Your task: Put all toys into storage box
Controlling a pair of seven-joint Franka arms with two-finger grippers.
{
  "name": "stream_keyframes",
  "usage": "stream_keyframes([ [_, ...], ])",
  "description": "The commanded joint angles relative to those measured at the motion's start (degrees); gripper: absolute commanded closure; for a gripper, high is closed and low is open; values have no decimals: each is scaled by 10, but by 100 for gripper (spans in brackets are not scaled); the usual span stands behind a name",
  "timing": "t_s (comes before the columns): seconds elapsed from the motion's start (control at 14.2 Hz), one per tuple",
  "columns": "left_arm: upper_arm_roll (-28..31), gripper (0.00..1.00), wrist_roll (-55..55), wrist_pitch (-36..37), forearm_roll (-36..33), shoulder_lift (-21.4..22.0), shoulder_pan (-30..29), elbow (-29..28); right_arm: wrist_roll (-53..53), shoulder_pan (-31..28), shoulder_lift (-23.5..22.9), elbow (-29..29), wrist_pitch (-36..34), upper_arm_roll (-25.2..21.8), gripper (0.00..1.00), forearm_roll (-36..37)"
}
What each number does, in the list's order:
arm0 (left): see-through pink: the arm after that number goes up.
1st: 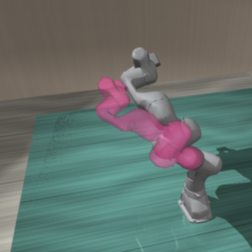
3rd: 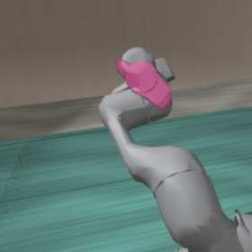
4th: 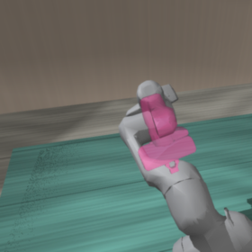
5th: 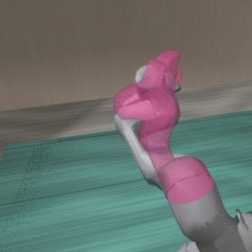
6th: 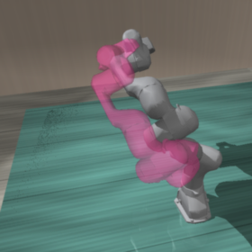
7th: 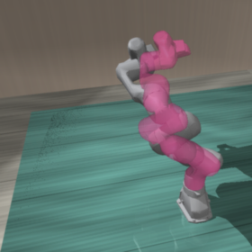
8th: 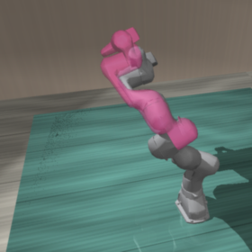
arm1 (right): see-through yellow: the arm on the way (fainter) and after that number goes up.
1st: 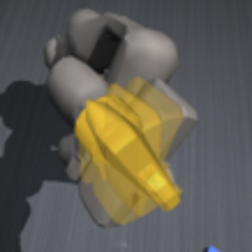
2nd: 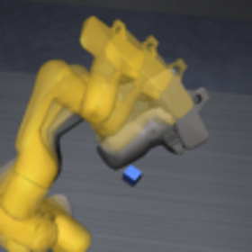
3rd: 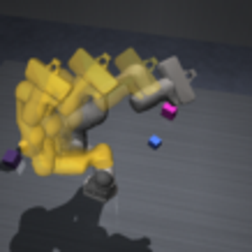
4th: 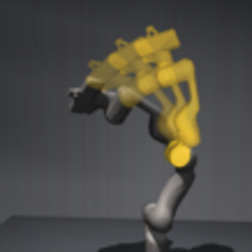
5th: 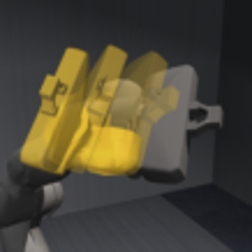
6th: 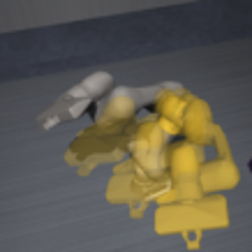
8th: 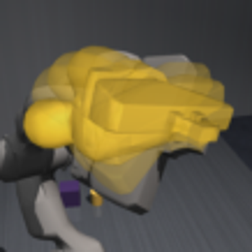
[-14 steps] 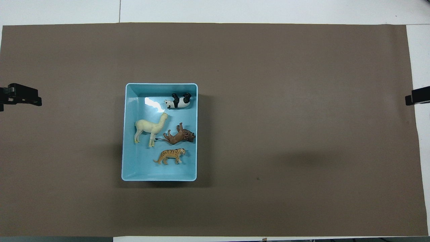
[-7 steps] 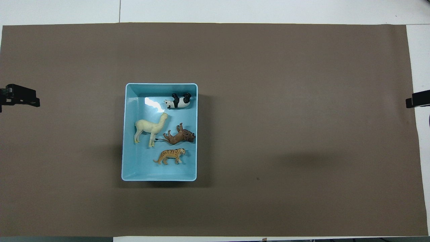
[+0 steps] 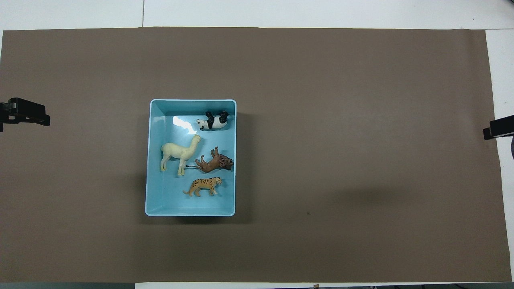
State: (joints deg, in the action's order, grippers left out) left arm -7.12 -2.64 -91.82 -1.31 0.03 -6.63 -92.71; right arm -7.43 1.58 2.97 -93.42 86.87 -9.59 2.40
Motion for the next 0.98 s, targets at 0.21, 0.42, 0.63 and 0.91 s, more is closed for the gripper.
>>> stream_keyframes([
  [0.21, 63, 0, -8, 20, -4, 8, 76, 0, -21, -10, -4, 17, -11, 13, 0, 12],
  [0.42, 62, 0, -5, 2, -3, 18, 76, -22, -21, -9, -4, 17, -9, 13, 0, 13],
  [0.63, 62, 0, -6, 2, -1, 19, 76, -22, -20, -9, -5, 18, -10, 13, 0, 12],
  [0.91, 62, 0, -7, 1, 3, 19, 76, -21, -19, -7, -4, 18, -10, 14, 0, 11],
])
